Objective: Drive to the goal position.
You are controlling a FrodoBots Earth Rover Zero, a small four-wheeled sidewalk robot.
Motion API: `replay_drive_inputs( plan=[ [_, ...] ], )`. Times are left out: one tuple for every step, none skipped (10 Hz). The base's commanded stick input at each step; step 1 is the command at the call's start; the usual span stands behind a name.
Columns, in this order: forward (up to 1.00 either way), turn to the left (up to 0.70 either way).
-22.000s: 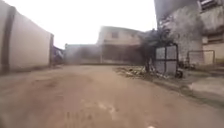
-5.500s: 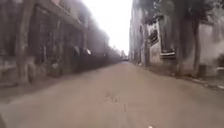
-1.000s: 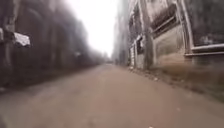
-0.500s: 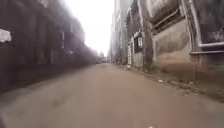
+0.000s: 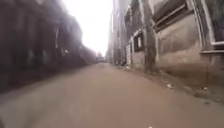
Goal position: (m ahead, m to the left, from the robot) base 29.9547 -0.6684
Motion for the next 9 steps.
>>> replay_drive_inputs(
  plan=[
    [1.0, 0.32],
    [1.0, 0.16],
    [1.0, 0.01],
    [1.0, 0.01],
    [1.0, 0.01],
    [1.0, 0.01],
    [1.0, 0.01],
    [1.0, 0.01],
    [1.0, 0.01]
  ],
)
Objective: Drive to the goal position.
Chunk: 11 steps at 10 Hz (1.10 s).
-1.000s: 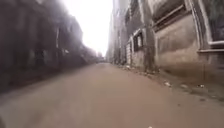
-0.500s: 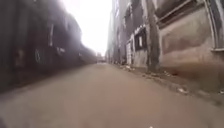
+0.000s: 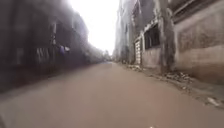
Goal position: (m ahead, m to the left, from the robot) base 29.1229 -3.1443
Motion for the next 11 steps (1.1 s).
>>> replay_drive_inputs(
  plan=[
    [1.0, 0.01],
    [1.0, 0.01],
    [1.0, 0.01],
    [1.0, 0.01],
    [1.0, 0.01],
    [1.0, 0.01],
    [1.0, 0.01],
    [1.0, 0.01],
    [1.0, 0.01],
    [1.0, 0.01],
    [1.0, 0.01]
  ],
)
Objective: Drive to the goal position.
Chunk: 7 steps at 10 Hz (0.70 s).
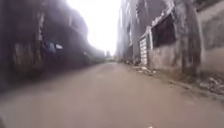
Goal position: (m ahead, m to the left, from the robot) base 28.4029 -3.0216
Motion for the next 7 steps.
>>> replay_drive_inputs(
  plan=[
    [1.0, 0.01],
    [1.0, 0.04],
    [1.0, 0.04],
    [1.0, 0.04],
    [1.0, 0.04],
    [1.0, 0.04],
    [1.0, 0.04]
  ],
)
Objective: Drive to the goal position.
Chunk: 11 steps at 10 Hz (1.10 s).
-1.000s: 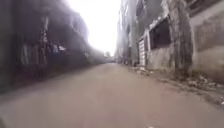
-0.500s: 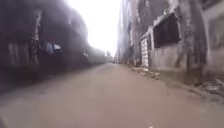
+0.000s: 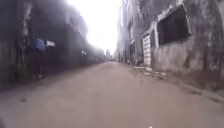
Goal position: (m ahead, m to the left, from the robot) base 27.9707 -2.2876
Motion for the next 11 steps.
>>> replay_drive_inputs(
  plan=[
    [1.0, 0.04],
    [1.0, 0.04],
    [1.0, 0.04],
    [1.0, 0.04],
    [1.0, 0.04],
    [1.0, 0.04],
    [1.0, 0.04],
    [1.0, 0.1],
    [1.0, 0.28],
    [1.0, 0.38],
    [1.0, 0.37]
  ],
)
